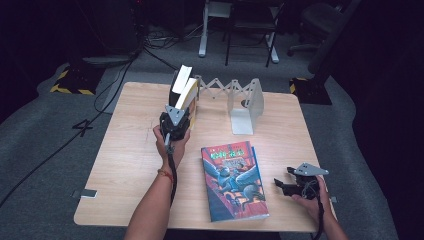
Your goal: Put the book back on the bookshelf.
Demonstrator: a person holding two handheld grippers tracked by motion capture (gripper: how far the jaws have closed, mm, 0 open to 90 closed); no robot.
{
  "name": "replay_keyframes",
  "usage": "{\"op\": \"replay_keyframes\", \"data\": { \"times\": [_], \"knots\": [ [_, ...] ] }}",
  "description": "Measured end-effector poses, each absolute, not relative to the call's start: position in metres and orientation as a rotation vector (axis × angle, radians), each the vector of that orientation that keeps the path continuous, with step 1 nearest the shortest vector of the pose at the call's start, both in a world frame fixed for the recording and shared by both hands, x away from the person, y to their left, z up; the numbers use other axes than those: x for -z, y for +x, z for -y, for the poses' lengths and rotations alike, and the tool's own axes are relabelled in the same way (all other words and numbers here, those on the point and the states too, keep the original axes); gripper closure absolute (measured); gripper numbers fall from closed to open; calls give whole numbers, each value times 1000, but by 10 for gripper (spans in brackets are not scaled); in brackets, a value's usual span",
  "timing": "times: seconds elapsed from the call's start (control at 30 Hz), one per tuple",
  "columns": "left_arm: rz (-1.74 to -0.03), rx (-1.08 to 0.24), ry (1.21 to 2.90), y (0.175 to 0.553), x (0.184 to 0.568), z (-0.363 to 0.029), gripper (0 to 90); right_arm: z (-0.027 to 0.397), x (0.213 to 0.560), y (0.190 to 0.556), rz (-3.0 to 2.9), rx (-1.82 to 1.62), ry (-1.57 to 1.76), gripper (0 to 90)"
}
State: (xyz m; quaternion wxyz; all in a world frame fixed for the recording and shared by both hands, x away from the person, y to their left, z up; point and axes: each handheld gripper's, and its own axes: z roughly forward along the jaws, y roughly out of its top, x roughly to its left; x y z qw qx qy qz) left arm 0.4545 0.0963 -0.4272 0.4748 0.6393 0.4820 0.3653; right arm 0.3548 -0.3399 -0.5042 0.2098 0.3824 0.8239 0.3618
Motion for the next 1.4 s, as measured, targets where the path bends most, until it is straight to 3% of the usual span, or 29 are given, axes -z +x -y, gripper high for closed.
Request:
{"op": "replay_keyframes", "data": {
  "times": [0.73,1.23,1.4],
  "knots": [
    [-1227,-916,1539,470,428,-86,739,339,504,354,-2293,-1008,1053,255],
    [-1174,-884,1569,456,428,-91,629,338,504,353,-2289,-1003,1031,264],
    [-1167,-862,1592,450,431,-94,553,339,504,354,-2295,-1004,1035,264]
  ]
}}
